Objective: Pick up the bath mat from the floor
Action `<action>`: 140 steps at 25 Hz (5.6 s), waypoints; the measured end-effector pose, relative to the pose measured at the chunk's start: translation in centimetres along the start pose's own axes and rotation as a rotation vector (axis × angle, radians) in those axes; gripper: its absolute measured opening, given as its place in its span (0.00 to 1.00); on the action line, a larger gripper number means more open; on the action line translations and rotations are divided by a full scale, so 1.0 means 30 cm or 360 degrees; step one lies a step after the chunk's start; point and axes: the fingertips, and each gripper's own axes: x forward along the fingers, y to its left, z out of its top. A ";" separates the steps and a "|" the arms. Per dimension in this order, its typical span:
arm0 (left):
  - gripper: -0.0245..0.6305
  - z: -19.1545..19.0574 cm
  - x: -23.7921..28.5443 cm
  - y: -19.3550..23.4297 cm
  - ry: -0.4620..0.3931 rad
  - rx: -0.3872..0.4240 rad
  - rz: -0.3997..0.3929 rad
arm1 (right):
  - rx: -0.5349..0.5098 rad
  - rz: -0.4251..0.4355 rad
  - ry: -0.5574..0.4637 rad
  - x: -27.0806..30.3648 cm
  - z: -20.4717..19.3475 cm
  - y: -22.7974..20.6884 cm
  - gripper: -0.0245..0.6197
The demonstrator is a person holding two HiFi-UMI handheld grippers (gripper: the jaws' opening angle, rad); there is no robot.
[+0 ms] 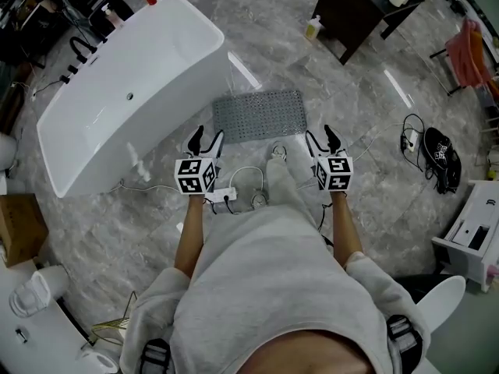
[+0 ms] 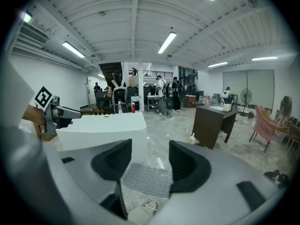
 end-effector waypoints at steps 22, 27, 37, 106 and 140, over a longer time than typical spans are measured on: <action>0.41 0.263 0.636 0.130 0.0105 -0.0090 0.0154 | 0.0021 0.0151 0.0091 0.596 0.218 -0.458 0.41; 0.41 0.270 0.727 0.152 0.0150 -0.0117 0.0208 | 0.0029 0.0201 0.0132 0.698 0.219 -0.533 0.41; 0.41 0.242 0.808 0.186 0.0242 -0.0149 0.0284 | 0.0051 0.0294 0.0222 0.843 0.171 -0.580 0.41; 0.42 -0.637 1.157 0.711 0.0416 -0.0353 0.0322 | 0.0014 0.0332 0.0530 1.309 -0.591 -0.383 0.41; 0.50 -1.385 1.514 1.026 0.0601 -0.0310 0.0297 | 0.0006 0.0380 0.0575 1.557 -1.154 -0.369 0.41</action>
